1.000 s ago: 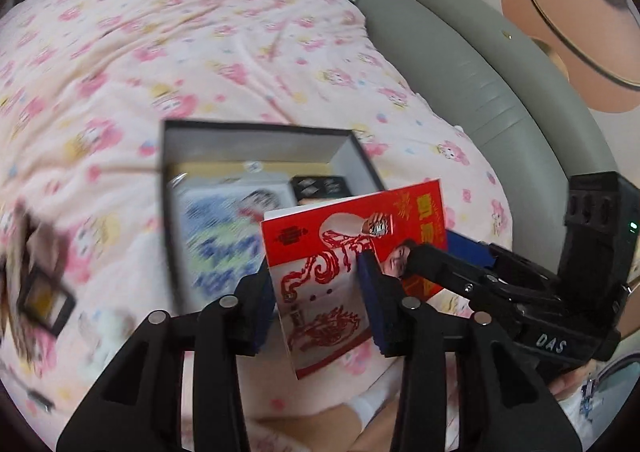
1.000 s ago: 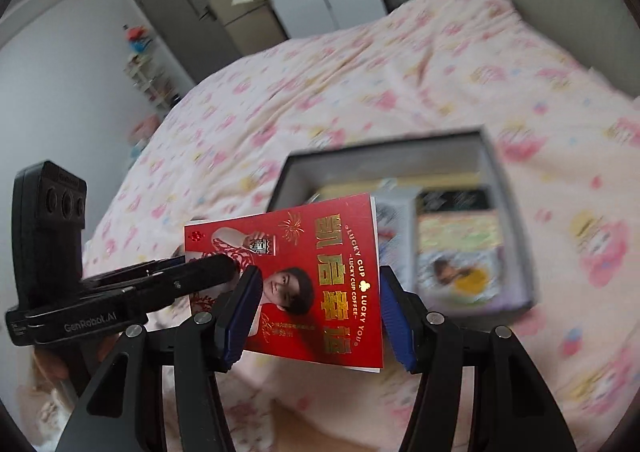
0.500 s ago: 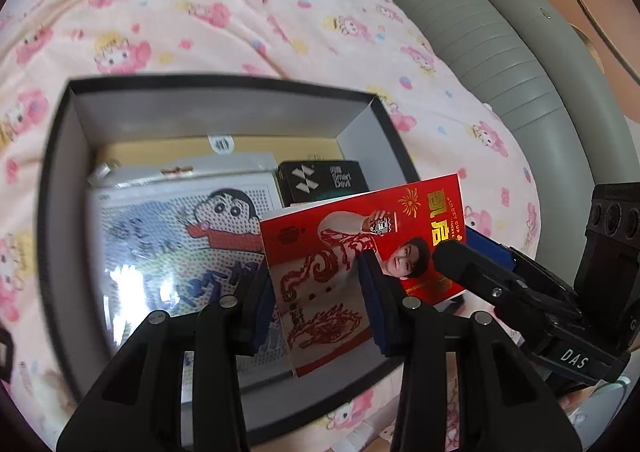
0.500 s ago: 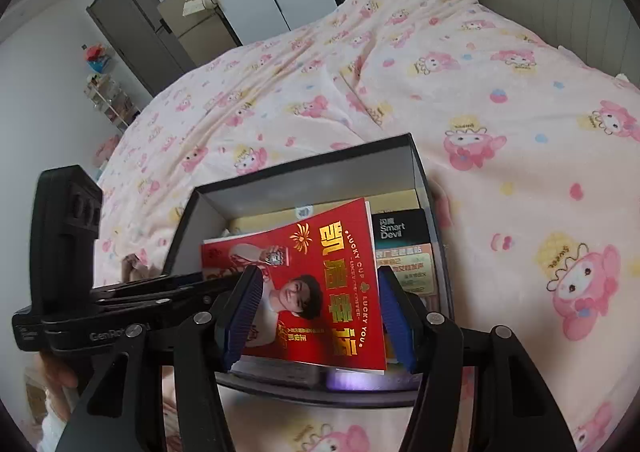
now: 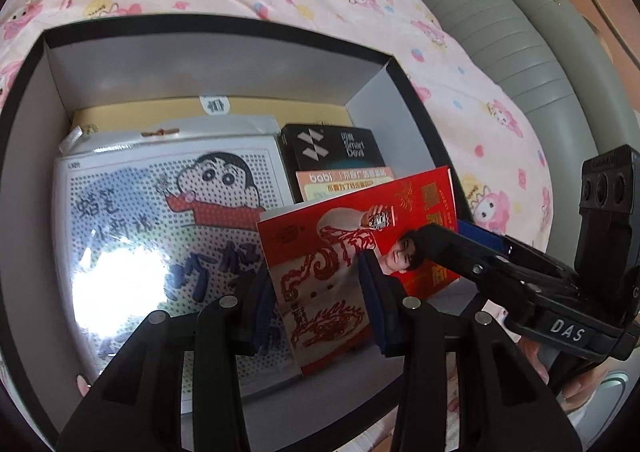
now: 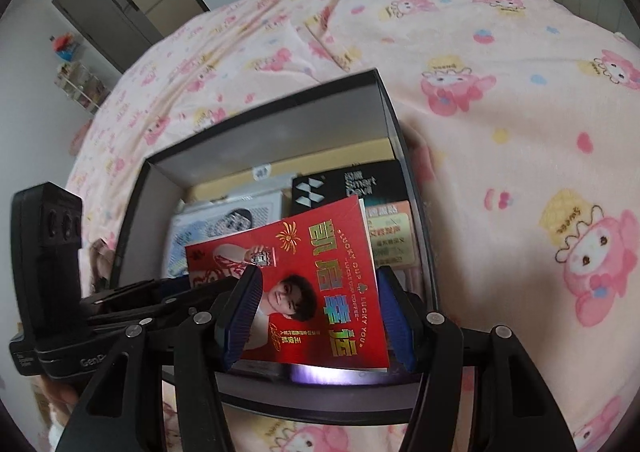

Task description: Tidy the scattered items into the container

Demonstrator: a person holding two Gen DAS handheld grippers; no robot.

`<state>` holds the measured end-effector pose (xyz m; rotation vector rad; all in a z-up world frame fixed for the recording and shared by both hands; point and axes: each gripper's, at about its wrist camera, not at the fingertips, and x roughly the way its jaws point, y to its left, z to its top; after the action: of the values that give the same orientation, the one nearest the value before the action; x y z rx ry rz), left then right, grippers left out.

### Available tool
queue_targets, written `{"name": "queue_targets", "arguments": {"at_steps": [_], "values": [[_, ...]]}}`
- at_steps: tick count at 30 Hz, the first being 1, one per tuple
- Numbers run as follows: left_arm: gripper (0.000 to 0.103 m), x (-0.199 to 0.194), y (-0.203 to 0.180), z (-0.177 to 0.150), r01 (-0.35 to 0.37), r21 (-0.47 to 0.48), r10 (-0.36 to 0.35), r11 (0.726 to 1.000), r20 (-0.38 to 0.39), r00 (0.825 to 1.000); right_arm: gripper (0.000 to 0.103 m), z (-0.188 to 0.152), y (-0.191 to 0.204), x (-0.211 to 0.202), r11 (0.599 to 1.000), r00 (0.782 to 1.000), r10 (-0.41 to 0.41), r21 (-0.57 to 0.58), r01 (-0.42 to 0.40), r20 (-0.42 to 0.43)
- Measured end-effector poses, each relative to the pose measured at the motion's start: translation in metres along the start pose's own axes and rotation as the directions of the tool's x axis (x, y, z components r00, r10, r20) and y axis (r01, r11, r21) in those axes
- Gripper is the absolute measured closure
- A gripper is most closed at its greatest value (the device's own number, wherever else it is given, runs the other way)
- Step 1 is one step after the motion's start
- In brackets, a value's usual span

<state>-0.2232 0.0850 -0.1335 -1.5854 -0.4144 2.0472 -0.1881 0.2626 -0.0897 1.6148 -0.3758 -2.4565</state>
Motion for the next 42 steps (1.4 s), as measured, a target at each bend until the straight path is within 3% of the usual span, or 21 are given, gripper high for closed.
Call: {"name": "queue_targets", "arguments": {"at_steps": [12,18,22,25,30,34,39,42], "values": [[0.058,0.016,-0.004,-0.006,-0.054,-0.005,0.054,0.999,-0.032,0.998,0.047,-0.004,0.007,0.006,0.992,0.995,-0.101,-0.077,0.099,-0.017],[0.058,0.012,-0.007,-0.007,-0.018,-0.005,0.018,1.0,-0.007,1.0,0.047,-0.004,0.01,-0.012,0.985,0.986,-0.144,-0.089,0.151,0.077],[0.058,-0.001,-0.005,-0.007,-0.056,-0.023,0.057,0.998,0.049,0.997,0.047,-0.003,0.011,-0.019,0.978,0.977,-0.173,-0.096,0.185,0.123],[0.058,0.0,0.0,-0.008,-0.083,-0.045,0.085,0.996,0.035,0.996,0.047,-0.002,0.012,-0.019,0.974,0.973,-0.188,-0.1,0.201,0.133],[0.057,0.015,-0.006,-0.004,-0.103,-0.027,0.102,0.994,-0.027,0.994,0.047,-0.002,0.013,-0.019,0.971,0.97,-0.202,-0.104,0.216,0.133],[0.057,0.018,-0.014,-0.003,-0.16,0.012,0.16,0.987,-0.02,0.987,0.047,-0.004,0.011,-0.019,0.972,0.971,-0.201,-0.093,0.214,0.13],[0.057,0.003,-0.006,-0.002,-0.108,-0.031,0.109,0.994,0.018,0.994,0.047,-0.003,0.005,-0.023,0.976,0.97,-0.198,-0.067,0.209,0.142],[0.057,-0.005,-0.005,-0.003,-0.117,-0.029,0.119,0.993,0.041,0.992,0.047,-0.002,0.004,-0.023,0.976,0.969,-0.201,-0.06,0.211,0.143]]}}
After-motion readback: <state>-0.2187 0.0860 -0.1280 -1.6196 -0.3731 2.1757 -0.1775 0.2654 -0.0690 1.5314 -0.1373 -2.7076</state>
